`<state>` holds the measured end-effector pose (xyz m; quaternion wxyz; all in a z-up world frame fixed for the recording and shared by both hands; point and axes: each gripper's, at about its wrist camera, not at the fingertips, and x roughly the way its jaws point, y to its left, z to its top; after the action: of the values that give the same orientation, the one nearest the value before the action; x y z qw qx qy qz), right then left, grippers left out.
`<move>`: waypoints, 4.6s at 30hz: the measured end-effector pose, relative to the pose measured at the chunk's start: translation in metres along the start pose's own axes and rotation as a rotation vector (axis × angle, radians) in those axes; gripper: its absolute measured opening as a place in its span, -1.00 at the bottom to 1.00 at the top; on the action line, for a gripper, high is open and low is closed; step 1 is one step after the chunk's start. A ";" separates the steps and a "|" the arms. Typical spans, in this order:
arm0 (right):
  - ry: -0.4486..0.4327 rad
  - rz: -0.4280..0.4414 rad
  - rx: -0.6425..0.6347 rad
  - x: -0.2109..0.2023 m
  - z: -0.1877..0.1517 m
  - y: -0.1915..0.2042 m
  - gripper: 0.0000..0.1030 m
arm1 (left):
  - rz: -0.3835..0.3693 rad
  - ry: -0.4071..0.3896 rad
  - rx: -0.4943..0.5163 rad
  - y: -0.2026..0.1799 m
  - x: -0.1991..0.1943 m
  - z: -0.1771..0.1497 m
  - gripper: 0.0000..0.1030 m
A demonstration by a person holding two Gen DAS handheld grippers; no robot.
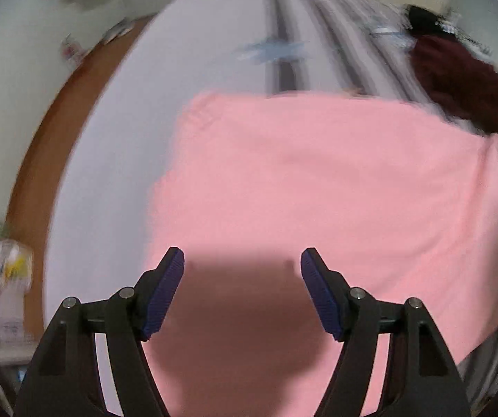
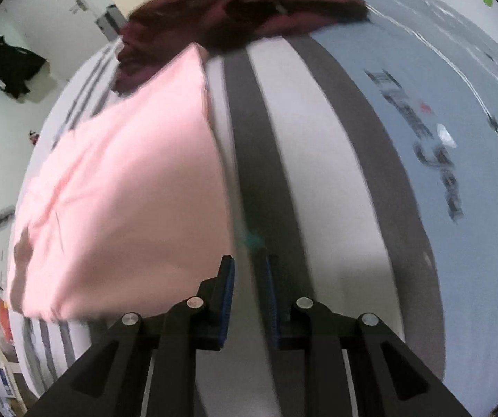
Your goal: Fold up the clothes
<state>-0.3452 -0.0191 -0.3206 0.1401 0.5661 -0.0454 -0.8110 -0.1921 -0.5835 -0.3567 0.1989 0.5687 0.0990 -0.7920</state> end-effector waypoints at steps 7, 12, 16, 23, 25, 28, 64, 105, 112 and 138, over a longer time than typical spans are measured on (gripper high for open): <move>0.065 -0.031 -0.097 0.042 0.024 0.035 -0.54 | 0.029 0.074 -0.142 0.048 0.023 -0.033 0.31; 0.096 -0.045 -0.069 0.036 0.016 0.030 -0.54 | -0.030 0.050 -0.163 0.058 0.018 -0.043 0.31; 0.126 -0.062 -0.089 0.033 0.004 0.030 -0.55 | -0.074 0.054 -0.077 0.051 0.015 -0.049 -0.45; 0.132 -0.097 -0.130 0.020 -0.010 0.039 -0.96 | -0.093 0.060 -0.053 0.056 0.012 -0.048 -0.98; 0.127 -0.097 -0.134 0.011 -0.012 0.039 -0.97 | -0.099 0.062 -0.047 0.057 0.011 -0.048 -0.98; 0.141 -0.102 -0.144 0.001 -0.023 0.037 -0.97 | -0.107 0.065 -0.037 0.059 0.010 -0.047 -0.98; 0.023 0.058 -0.316 0.077 0.015 0.213 -0.50 | -0.187 0.014 0.078 0.016 0.107 0.166 -0.97; -0.071 -0.197 -0.260 0.083 0.096 0.117 -0.34 | -0.123 0.002 0.083 0.050 0.117 0.200 -0.41; -0.120 -0.190 -0.243 0.135 0.188 0.128 0.00 | -0.135 -0.022 0.084 0.042 0.115 0.205 -0.51; -0.083 -0.264 -0.227 0.165 0.239 0.091 -0.86 | -0.092 -0.105 -0.022 0.035 0.103 0.208 0.13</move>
<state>-0.6041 -0.1726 -0.3642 0.0934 0.5138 0.1152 -0.8450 -0.3851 -0.7153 -0.3817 0.1734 0.5189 0.1233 -0.8280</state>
